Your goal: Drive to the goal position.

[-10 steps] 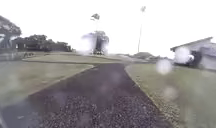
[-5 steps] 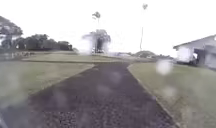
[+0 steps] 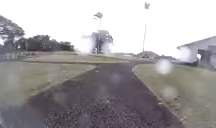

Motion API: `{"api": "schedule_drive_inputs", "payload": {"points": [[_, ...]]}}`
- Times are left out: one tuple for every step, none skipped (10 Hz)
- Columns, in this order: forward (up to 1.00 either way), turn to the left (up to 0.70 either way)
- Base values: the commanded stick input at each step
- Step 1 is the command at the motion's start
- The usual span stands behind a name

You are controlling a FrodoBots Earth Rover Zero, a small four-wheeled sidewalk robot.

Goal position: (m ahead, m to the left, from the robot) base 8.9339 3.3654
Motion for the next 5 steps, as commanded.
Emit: {"api": "schedule_drive_inputs", "payload": {"points": [[1.00, 0.00], [1.00, 0.00], [1.00, 0.00], [1.00, 0.00], [1.00, 0.00]]}}
